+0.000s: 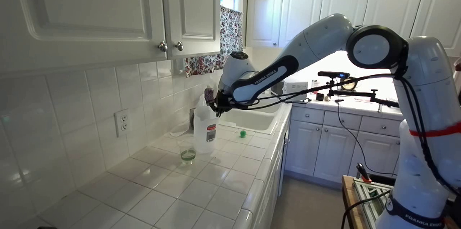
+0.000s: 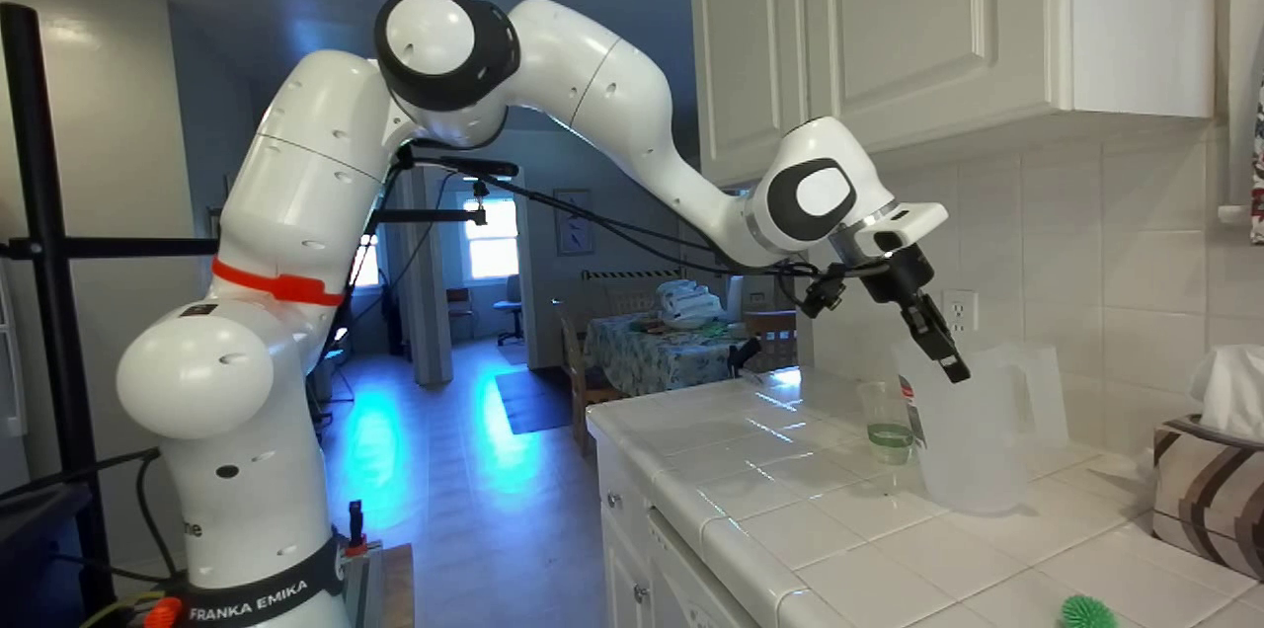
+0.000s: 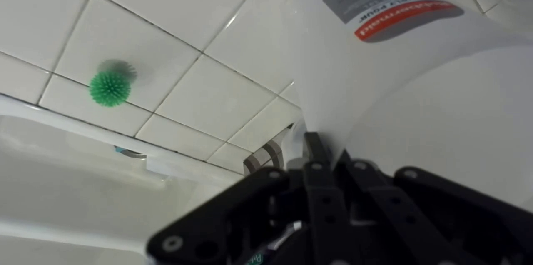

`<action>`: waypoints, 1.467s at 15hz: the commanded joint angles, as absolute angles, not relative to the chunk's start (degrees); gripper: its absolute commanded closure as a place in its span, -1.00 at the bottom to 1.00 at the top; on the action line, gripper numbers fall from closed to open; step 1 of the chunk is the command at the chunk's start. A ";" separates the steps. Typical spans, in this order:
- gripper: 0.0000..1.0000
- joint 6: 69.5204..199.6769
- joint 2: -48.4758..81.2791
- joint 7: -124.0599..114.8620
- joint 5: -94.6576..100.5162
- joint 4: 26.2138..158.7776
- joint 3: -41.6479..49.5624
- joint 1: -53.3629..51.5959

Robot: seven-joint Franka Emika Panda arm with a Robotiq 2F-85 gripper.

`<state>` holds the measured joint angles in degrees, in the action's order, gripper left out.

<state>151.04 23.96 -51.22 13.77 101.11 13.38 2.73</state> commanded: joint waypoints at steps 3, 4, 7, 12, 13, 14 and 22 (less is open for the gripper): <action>0.11 149.93 22.95 -48.04 11.49 101.66 13.55 2.86; -0.06 149.81 22.95 -48.51 11.80 101.64 13.81 2.63; -0.48 149.79 22.86 -50.12 12.94 101.65 14.84 1.89; -1.00 151.61 21.43 -56.54 20.56 102.86 20.43 -2.73; -1.00 151.93 21.05 -58.23 22.95 103.08 21.57 -3.83; -1.00 152.04 20.73 -59.27 24.99 103.17 22.20 -4.51; -1.00 163.68 17.02 -52.14 30.57 108.56 19.25 -3.48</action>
<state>158.73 20.49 -56.57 30.08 103.24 20.82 -4.37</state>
